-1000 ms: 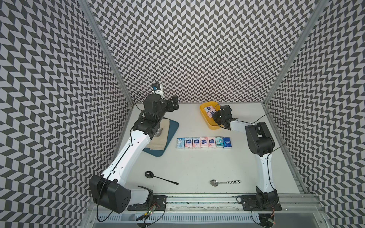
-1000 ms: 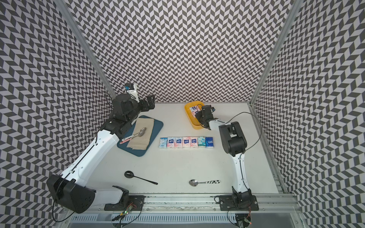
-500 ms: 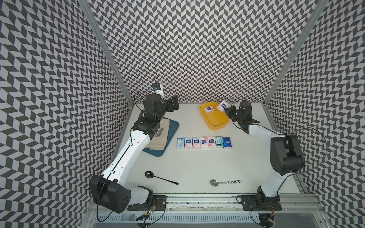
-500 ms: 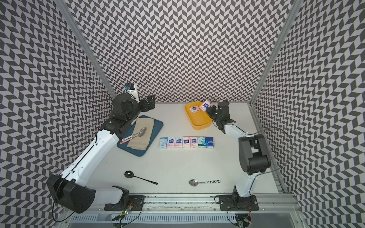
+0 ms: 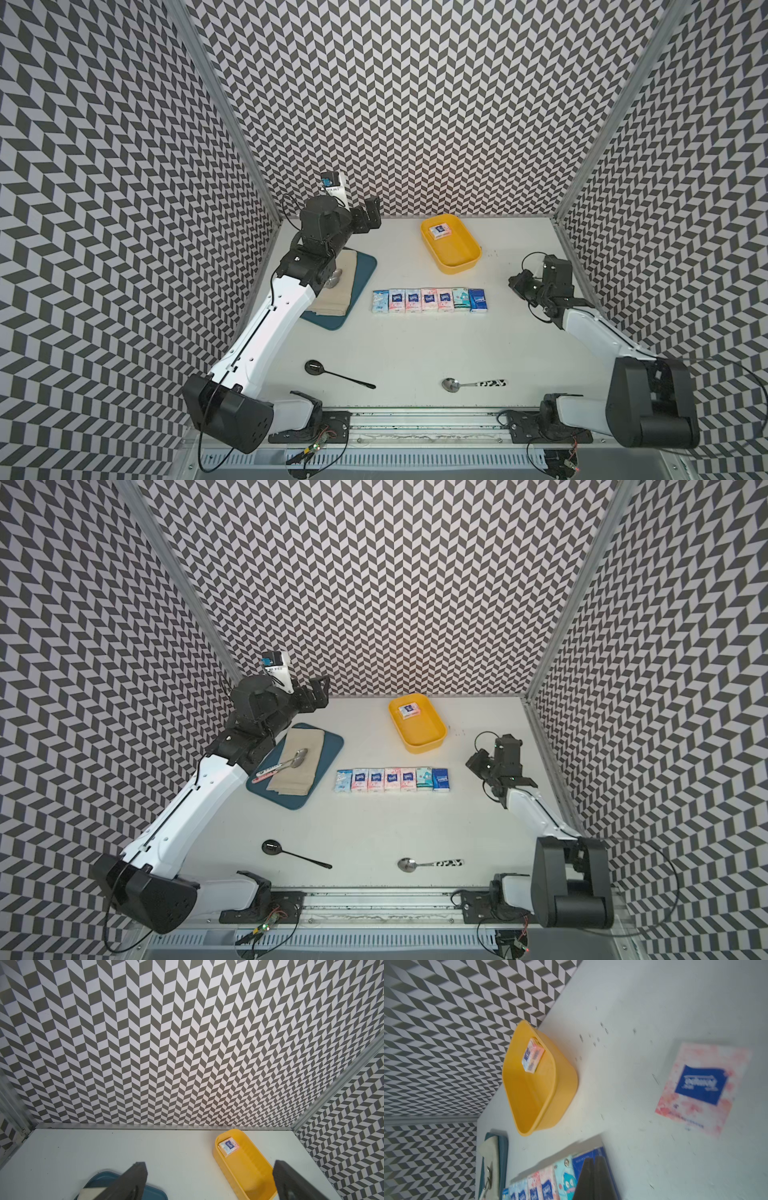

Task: Take the pocket tissues out of the storage box
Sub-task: Move the pocket tissues to the center of the board.

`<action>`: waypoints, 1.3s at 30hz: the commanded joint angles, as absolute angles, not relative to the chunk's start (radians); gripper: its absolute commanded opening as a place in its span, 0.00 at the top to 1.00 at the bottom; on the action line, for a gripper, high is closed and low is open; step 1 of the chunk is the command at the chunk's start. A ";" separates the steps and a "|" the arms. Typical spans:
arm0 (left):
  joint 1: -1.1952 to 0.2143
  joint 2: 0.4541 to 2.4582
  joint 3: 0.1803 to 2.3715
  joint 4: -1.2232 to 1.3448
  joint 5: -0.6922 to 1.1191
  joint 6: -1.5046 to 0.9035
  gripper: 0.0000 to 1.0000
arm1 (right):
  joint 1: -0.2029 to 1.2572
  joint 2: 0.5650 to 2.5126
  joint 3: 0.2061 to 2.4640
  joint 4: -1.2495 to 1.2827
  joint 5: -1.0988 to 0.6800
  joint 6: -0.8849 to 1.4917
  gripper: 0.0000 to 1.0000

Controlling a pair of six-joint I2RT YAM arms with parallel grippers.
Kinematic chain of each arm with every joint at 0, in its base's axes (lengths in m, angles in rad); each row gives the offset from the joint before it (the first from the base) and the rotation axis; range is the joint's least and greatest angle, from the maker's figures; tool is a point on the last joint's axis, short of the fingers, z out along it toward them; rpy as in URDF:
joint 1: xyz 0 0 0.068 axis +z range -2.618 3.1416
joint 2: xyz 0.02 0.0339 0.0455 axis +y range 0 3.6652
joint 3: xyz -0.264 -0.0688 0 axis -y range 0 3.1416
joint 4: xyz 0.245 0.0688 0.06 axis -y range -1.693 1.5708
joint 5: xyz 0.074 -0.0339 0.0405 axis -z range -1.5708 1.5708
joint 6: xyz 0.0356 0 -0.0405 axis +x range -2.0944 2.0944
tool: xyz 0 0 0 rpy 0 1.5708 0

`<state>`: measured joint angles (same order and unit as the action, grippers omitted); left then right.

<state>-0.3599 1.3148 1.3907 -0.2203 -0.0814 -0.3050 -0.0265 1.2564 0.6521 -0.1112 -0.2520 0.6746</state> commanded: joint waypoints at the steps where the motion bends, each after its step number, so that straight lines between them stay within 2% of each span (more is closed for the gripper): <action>1: -0.365 1.292 1.404 -0.221 -0.075 -0.304 0.01 | -0.027 1.182 0.611 -0.163 -0.170 0.636 0.93; 5: -0.391 1.299 1.410 -0.230 -0.082 -0.306 0.01 | -0.042 1.165 0.640 -0.197 -0.102 0.663 0.70; 7: -0.402 1.294 1.404 -0.226 -0.091 -0.305 0.01 | -0.051 1.180 0.666 -0.228 -0.025 0.673 0.55; 10: -0.406 1.296 1.408 -0.227 -0.091 -0.304 0.01 | -0.090 1.221 0.692 -0.234 0.025 0.686 0.45; 13: -0.409 1.299 1.411 -0.229 -0.090 -0.302 0.01 | -0.122 1.296 0.718 -0.229 0.036 0.687 0.41; 23: -0.413 1.318 1.412 -0.226 -0.086 -0.292 0.01 | -0.181 1.515 0.779 -0.149 -0.068 0.641 0.42; 32: -0.414 1.343 1.432 -0.222 -0.100 -0.287 0.01 | -0.186 1.593 0.805 -0.110 -0.045 0.628 0.44; 35: -0.414 1.352 1.437 -0.224 -0.104 -0.287 0.01 | -0.190 1.621 0.814 -0.100 -0.052 0.614 0.47; 39: -0.416 1.360 1.442 -0.225 -0.105 -0.288 0.01 | -0.192 1.638 0.809 -0.092 -0.050 0.589 0.58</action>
